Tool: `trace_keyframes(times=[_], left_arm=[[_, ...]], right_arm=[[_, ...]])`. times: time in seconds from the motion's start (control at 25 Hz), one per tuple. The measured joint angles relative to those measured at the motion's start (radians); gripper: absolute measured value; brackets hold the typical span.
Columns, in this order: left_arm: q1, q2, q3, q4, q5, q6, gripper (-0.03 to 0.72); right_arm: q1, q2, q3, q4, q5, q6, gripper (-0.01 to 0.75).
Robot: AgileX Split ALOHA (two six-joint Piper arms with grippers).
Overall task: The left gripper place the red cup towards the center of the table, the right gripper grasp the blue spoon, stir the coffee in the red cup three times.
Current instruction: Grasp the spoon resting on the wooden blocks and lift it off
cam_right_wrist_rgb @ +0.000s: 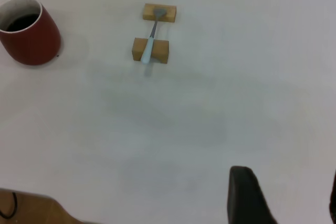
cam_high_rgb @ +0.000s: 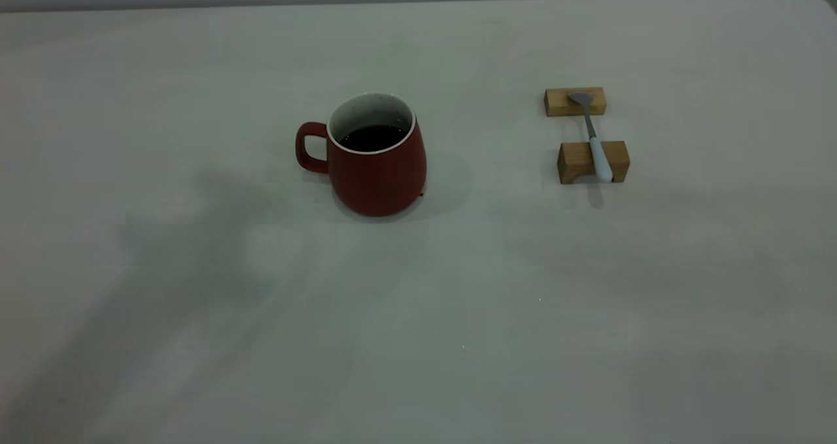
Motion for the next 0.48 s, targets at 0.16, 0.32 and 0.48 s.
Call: trace_keyframes(times=[0.16,0.32,0.48], left_arm=[[0.000,-0.284,0.209,0.001,0.000,-0.008,0.243],[0.065,-0.606,0.434,-0.033,0.000,-0.027,0.243],[0.211,-0.926,0.637,-0.039,0.001,-0.065,0.243]], right_arm=[[0.000,0.000,0.000,0.000,0.000,0.000,0.420],[0.000,0.000,0.000,0.000,0.000,0.000,0.420],[0.000,0.000,0.000,0.000,0.000,0.000,0.420]])
